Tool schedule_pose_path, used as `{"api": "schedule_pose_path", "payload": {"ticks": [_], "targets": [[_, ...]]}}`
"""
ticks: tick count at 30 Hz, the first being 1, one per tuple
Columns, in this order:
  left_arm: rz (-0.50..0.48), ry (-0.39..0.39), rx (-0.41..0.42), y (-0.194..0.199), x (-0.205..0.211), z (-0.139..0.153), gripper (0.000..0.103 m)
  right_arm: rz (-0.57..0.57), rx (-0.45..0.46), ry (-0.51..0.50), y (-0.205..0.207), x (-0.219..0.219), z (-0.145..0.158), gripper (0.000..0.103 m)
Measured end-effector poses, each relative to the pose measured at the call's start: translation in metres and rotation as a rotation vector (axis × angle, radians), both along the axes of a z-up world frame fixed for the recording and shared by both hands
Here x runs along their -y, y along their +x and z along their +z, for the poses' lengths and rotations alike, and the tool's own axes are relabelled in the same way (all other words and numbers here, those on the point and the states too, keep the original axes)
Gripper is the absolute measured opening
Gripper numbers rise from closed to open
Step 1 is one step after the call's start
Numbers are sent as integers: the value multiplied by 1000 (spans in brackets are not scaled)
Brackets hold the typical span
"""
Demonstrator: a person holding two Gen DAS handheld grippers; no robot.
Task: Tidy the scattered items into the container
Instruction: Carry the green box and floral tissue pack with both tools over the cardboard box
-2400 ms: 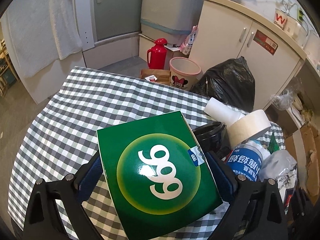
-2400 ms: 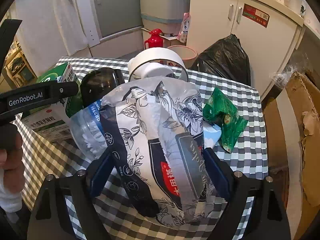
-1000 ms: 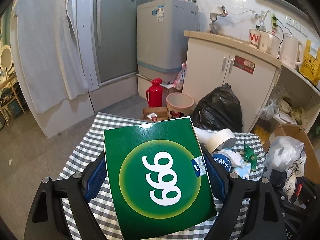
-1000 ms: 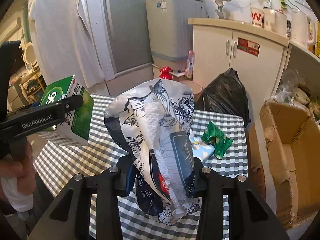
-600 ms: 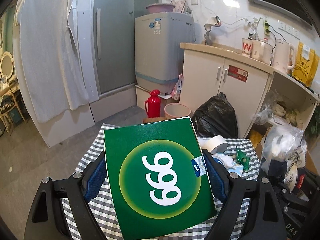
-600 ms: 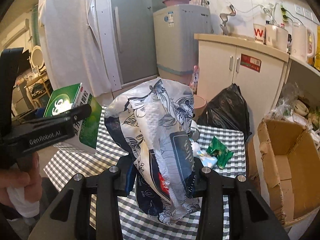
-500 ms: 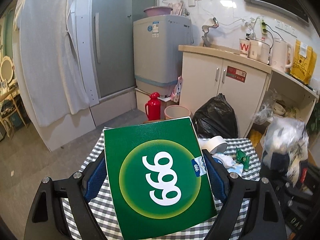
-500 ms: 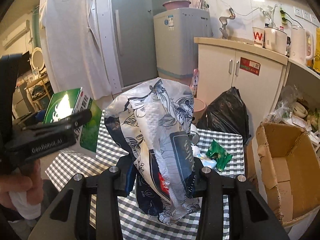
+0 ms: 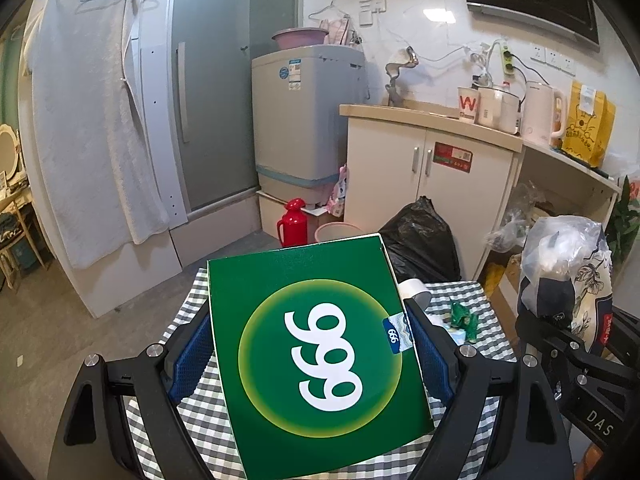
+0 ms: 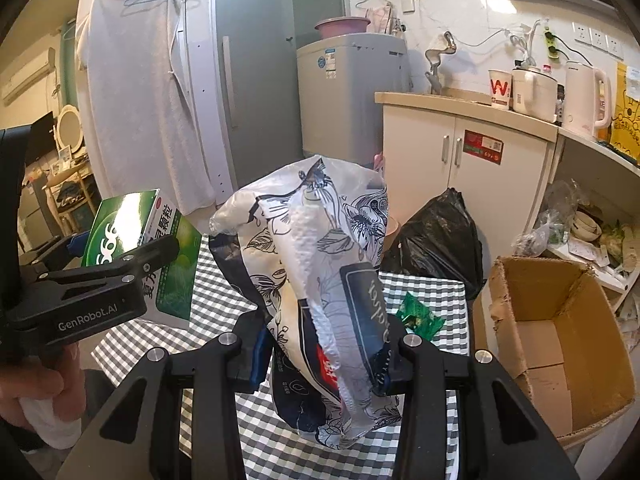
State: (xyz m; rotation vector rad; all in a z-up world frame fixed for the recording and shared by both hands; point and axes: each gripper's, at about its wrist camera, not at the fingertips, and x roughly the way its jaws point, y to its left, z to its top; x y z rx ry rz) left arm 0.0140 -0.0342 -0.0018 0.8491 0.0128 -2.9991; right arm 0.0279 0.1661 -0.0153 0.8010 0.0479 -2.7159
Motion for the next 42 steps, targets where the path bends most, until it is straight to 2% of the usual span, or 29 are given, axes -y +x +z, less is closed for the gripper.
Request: {"api": "schedule_pose_path", "payload": {"ticks": [20, 42], "targets": [[-132, 13, -31, -20, -66, 10, 88, -163, -12, 13, 0, -69, 12, 40], [-323, 16, 5, -46, -164, -1, 88, -353, 28, 5, -1, -164, 3, 40]]}}
